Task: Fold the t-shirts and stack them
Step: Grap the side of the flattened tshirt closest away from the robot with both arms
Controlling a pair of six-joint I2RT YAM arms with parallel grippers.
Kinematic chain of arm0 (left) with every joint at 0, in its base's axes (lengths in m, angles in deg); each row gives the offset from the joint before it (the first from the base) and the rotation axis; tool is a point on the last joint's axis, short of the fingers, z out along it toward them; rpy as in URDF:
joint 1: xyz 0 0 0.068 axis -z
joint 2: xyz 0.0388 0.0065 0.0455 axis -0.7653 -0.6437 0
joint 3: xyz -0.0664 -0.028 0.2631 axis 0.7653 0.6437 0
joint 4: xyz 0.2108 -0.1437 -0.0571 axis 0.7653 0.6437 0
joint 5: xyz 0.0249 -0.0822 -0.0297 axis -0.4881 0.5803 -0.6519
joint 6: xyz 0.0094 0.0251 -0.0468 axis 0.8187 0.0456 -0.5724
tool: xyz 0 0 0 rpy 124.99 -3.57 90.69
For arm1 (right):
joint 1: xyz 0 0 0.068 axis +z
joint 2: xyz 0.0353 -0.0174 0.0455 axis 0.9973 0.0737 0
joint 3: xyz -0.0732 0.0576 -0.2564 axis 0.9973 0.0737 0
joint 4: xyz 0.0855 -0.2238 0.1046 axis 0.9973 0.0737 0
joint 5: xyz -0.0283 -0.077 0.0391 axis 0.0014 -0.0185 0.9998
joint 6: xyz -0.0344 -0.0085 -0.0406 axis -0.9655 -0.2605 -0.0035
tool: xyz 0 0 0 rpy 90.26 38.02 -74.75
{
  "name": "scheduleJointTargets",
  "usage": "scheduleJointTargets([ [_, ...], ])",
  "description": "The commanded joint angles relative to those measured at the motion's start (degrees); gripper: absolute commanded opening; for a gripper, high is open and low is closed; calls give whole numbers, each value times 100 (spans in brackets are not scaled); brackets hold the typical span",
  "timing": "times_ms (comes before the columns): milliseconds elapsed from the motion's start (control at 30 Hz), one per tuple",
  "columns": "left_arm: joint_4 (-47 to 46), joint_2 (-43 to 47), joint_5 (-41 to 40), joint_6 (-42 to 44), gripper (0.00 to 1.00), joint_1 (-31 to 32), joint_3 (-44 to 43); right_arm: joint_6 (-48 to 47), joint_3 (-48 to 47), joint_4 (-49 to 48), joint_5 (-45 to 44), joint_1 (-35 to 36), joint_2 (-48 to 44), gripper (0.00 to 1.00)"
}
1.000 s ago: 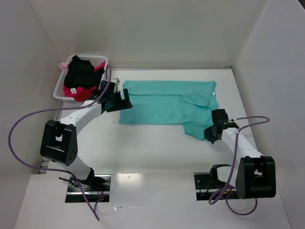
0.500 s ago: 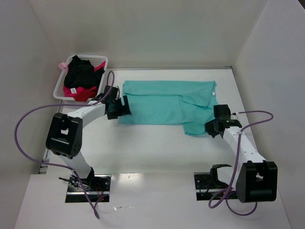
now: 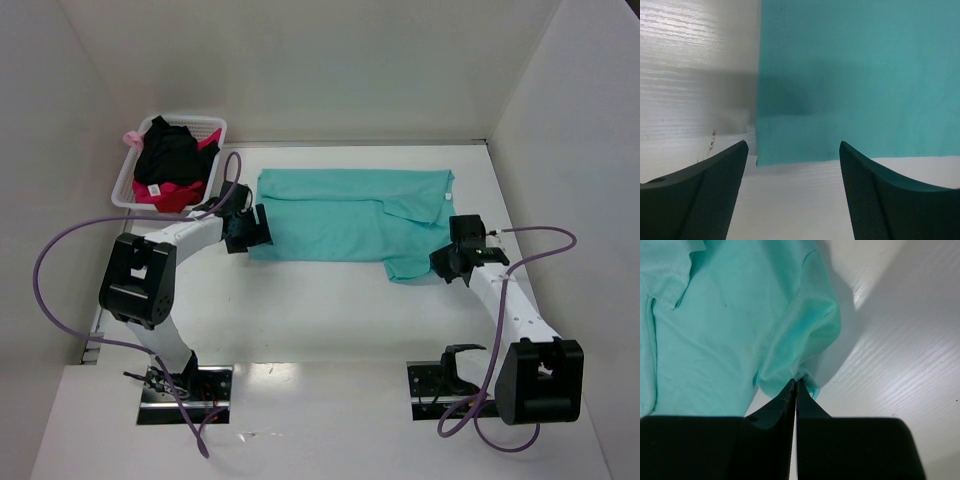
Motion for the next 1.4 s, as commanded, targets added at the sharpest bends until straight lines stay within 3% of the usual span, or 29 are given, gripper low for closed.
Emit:
scheduleJointTargets([
  [0,83,-42,7,-68,82,-29,37,-16,-248,-150,-186,48,-69,2],
  [167,83,-95,-55,-68,80,-29,89,-68,-363,-150,-186,48,-69,2],
  [433,83,-148,-2,-68,58,-29,142,-68,-415,-150,-133,48,-69,2],
  [567,188,-148,-2,-68,58,-29,142,-68,-468,-203,-81,48,-69,2],
  [733,399,-70,-212,-120,77,-29,142,-121,-468,-203,-81,48,-69,2],
  [867,452,63,-266,-120,78,-29,195,-121,-468,-203,-81,48,-69,2],
  [1367,232,-113,-160,-120,34,24,309,-121,-468,-203,-81,48,-121,2],
])
